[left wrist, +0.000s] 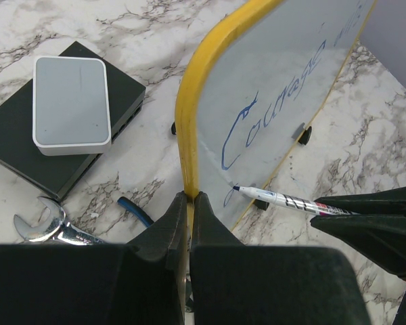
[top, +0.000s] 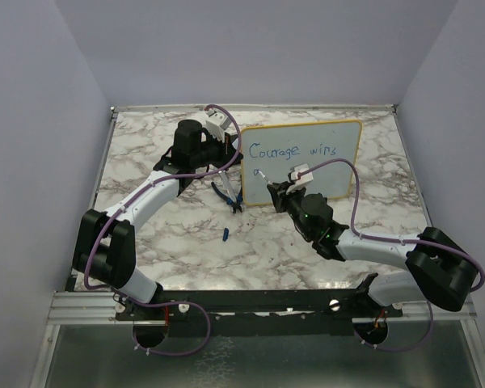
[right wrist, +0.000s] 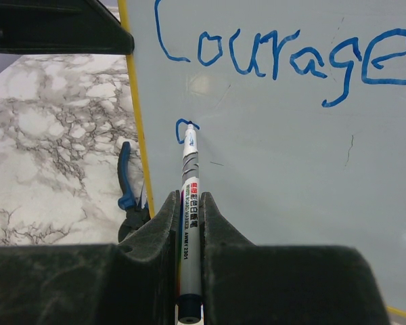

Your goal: Write a sentence on the whiteboard

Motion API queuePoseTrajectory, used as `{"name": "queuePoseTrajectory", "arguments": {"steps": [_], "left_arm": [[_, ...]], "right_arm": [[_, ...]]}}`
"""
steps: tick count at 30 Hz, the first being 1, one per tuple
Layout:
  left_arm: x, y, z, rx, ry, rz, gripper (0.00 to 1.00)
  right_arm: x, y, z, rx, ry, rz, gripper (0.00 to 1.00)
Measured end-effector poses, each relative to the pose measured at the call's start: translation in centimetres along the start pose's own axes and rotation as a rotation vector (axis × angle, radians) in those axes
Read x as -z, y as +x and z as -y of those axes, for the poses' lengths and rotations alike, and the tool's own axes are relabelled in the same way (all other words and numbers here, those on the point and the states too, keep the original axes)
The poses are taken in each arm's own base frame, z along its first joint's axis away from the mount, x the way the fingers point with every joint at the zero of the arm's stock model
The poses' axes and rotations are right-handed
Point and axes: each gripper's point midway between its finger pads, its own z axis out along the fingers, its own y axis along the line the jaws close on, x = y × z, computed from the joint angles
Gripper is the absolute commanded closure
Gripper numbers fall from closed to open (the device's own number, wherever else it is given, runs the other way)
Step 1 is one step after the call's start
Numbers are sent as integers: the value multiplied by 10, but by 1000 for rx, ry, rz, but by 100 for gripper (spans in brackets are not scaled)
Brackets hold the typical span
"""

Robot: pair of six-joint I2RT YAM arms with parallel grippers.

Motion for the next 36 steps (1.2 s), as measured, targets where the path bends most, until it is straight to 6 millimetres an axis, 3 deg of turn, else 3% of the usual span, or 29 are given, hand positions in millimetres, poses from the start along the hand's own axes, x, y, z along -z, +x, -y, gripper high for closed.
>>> {"name": "queuePoseTrajectory", "arguments": {"steps": [25,29,36], "left_arm": [[0,0,0,-2,0,0,100],[0,0,0,-2,0,0,100],[0,0,0,-2,0,0,100]], "right_arm": [[8,18,4,-16,6,-41,99],[11,12,5,-14,6,-34,99],[20,-18,5,-23,-7,35,99]]}}
